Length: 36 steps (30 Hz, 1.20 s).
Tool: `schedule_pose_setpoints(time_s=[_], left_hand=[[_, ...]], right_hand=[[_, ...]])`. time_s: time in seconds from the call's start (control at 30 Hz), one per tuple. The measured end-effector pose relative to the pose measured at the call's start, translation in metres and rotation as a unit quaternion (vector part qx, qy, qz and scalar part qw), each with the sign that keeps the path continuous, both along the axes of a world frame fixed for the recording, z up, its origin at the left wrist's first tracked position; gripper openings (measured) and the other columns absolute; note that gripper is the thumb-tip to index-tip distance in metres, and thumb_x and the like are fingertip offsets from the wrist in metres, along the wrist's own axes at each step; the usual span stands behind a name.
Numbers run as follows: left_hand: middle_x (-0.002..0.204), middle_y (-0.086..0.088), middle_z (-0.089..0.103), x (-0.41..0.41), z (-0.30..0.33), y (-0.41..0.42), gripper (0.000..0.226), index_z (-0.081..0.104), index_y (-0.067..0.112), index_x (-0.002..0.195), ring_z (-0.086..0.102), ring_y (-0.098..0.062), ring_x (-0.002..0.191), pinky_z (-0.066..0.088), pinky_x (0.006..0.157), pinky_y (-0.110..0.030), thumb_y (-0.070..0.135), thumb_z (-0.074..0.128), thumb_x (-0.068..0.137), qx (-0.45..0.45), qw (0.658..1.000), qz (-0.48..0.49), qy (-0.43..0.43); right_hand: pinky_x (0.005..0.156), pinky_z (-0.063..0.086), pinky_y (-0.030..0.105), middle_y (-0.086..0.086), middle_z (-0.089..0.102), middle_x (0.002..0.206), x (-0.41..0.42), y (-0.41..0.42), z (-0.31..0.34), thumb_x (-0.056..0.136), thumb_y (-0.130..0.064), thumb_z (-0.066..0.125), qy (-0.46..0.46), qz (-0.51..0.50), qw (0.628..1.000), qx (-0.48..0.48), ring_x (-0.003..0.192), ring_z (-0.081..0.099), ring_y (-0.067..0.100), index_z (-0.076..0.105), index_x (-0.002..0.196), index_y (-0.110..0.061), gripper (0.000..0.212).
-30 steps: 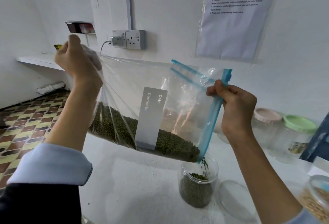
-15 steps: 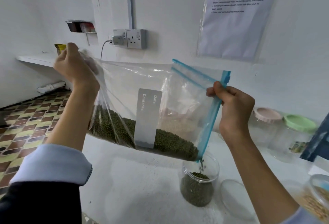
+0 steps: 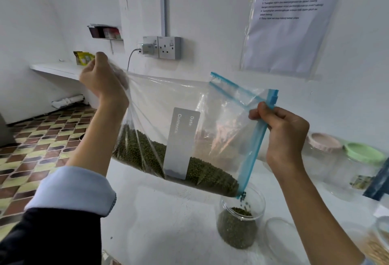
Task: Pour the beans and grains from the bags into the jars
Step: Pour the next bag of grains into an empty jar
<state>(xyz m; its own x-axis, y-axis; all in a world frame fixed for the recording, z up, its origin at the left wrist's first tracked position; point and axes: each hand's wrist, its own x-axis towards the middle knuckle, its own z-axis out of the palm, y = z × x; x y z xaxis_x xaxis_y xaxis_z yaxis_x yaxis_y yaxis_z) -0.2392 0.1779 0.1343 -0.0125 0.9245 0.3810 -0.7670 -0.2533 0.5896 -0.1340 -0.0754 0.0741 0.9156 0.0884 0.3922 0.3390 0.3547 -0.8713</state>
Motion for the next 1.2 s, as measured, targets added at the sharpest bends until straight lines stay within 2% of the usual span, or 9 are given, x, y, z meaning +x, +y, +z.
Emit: schedule_pose_setpoints(time_s=[0.07,0.17,0.43,0.93,1.0,1.1,1.2], left_hand=[[0.031,0.000,0.024,0.000,-0.001,0.001,0.037,0.032,0.012,0.043,0.021,-0.016,0.029,0.014,0.035,-0.022,-0.003,0.043,0.075,0.006,1.000,-0.003,-0.003],[0.032,0.000,0.023,0.001,-0.001,0.003,0.037,0.032,0.013,0.043,0.021,-0.017,0.028,0.014,0.036,-0.022,-0.003,0.042,0.075,0.008,1.000,0.001,0.003],[0.030,0.003,0.024,0.004,-0.005,0.007,0.045,0.033,0.017,0.037,0.024,-0.016,0.028,0.013,0.035,-0.021,-0.004,0.043,0.075,-0.005,1.000,-0.009,-0.001],[0.030,0.005,0.022,0.005,-0.004,0.010,0.046,0.032,0.018,0.036,0.024,-0.015,0.029,0.013,0.037,-0.023,-0.004,0.043,0.075,-0.006,1.000,0.000,0.002],[0.031,0.005,0.021,0.005,-0.004,0.011,0.047,0.031,0.019,0.036,0.023,-0.015,0.030,0.012,0.037,-0.024,-0.004,0.043,0.075,-0.005,1.000,-0.001,0.000],[0.030,0.004,0.021,0.004,-0.005,0.011,0.045,0.030,0.018,0.036,0.023,-0.015,0.028,0.012,0.037,-0.023,-0.004,0.043,0.074,-0.007,1.000,0.004,0.003],[0.030,0.004,0.022,0.003,-0.006,0.011,0.046,0.031,0.018,0.035,0.024,-0.015,0.027,0.012,0.036,-0.022,-0.005,0.042,0.074,-0.004,1.000,0.000,-0.001]], right_hand=[[0.072,0.047,0.013,-0.011,0.068,0.059,0.001,-0.001,-0.001,0.086,-0.016,0.068,0.001,-0.011,1.000,0.016,0.064,0.061,-0.002,0.069,0.065,-0.014,0.021],[0.078,0.049,0.018,-0.011,0.068,0.060,0.001,0.000,0.001,0.086,-0.016,0.068,-0.005,0.004,1.000,-0.001,0.065,0.062,-0.002,0.070,0.064,-0.015,0.021],[0.070,0.049,0.011,-0.010,0.068,0.058,0.005,-0.003,0.002,0.085,-0.014,0.069,-0.002,-0.010,1.000,0.012,0.061,0.062,-0.002,0.070,0.067,-0.011,0.018],[0.067,0.046,0.007,-0.014,0.067,0.058,0.003,0.002,0.000,0.086,-0.014,0.068,-0.031,-0.001,0.999,-0.016,0.062,0.061,-0.006,0.071,0.072,-0.009,0.015],[0.069,0.047,0.007,-0.014,0.068,0.059,0.004,0.001,-0.001,0.086,-0.015,0.068,-0.025,-0.014,1.000,0.000,0.063,0.062,-0.006,0.070,0.071,-0.011,0.016],[0.075,0.050,0.012,-0.010,0.070,0.062,0.004,0.001,0.001,0.085,-0.013,0.068,-0.027,0.021,0.999,-0.021,0.065,0.064,-0.002,0.071,0.072,-0.009,0.014],[0.071,0.048,0.009,-0.011,0.069,0.060,0.006,0.001,0.001,0.086,-0.014,0.068,-0.021,0.002,1.000,-0.008,0.064,0.063,-0.004,0.071,0.072,-0.009,0.015]])
